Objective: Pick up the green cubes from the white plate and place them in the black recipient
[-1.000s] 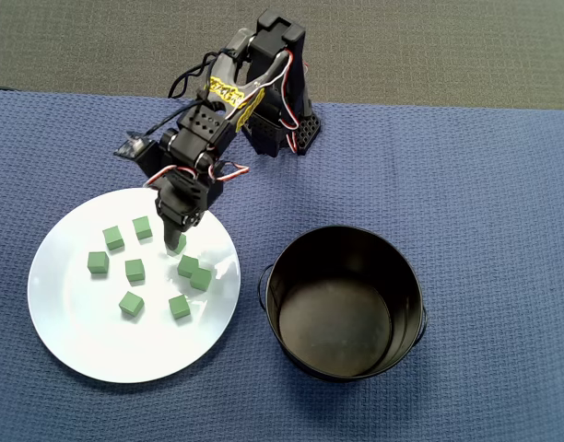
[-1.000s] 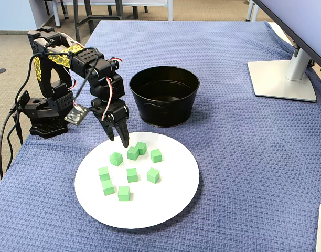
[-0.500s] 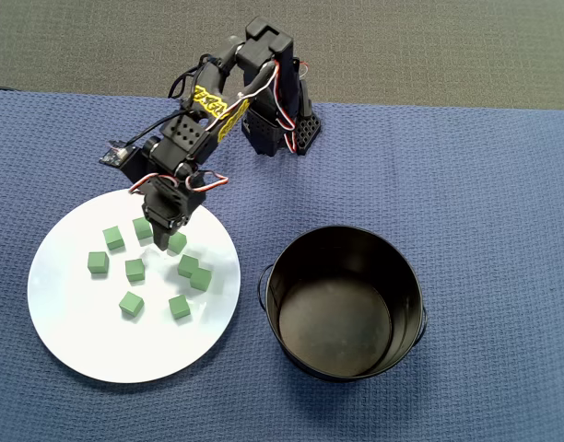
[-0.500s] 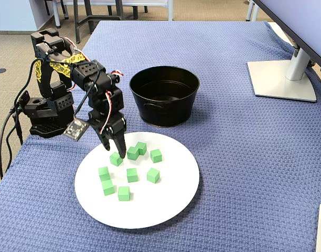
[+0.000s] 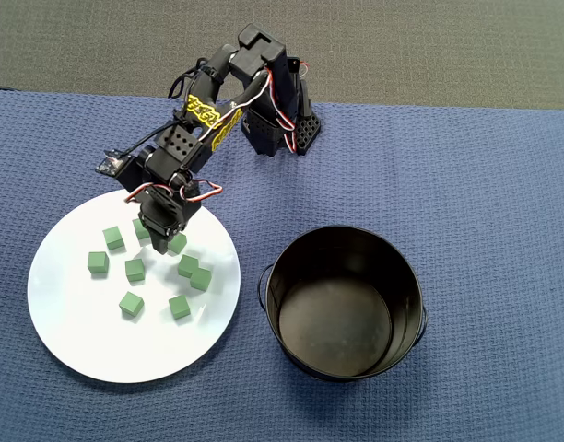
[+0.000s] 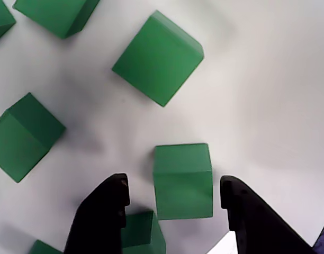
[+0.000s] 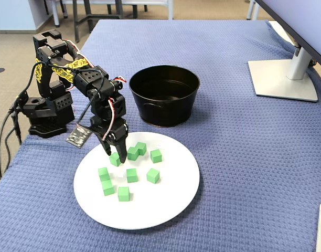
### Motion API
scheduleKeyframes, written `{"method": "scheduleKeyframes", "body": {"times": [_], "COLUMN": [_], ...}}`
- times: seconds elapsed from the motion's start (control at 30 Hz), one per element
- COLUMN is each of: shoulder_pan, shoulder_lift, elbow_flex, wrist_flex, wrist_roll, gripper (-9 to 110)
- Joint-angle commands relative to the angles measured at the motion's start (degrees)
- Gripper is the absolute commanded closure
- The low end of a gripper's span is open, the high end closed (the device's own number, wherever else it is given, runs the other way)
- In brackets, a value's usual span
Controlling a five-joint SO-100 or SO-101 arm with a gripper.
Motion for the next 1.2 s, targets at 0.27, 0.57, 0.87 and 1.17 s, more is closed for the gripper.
{"method": "scheduleKeyframes", "body": {"times": [0.27,0.57,0.87,1.17], "shoulder_pan": [0.0,-0.44,-4.22,-20.92], "shoulder_lift": [-2.55,1.67,23.03,34.98], "elbow_flex": [-4.39,-2.37,-10.2,-19.95], "wrist_flex": [-1.23,-0.88,18.9,22.5], "wrist_roll": [-2.55,-3.08,1.67,9.14], "gripper": [90,101,101,101]}}
